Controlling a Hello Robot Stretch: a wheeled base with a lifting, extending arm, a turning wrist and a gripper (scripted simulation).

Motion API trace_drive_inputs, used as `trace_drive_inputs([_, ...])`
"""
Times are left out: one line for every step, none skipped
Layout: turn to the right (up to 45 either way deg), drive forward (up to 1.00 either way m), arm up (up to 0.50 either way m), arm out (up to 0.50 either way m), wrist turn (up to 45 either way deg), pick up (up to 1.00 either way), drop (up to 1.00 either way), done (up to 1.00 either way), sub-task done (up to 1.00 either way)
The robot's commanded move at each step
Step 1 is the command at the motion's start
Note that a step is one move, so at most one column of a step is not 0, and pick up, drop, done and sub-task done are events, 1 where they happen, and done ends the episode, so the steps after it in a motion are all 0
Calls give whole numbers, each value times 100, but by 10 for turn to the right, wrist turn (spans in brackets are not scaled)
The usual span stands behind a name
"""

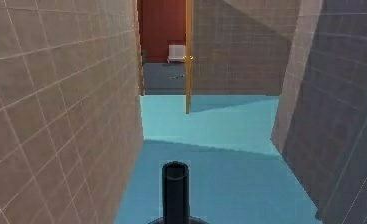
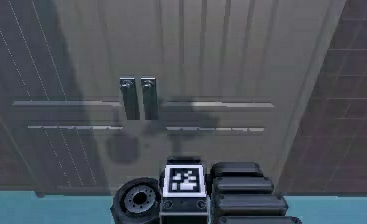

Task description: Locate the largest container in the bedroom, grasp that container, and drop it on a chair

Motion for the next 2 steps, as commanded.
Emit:
trace_drive_inputs([0, 100, 0, 0, 0, 0, 0, 0, 0])
trace_drive_inputs([0, 100, 0, 0, 0, 0, 0, 0, 0])
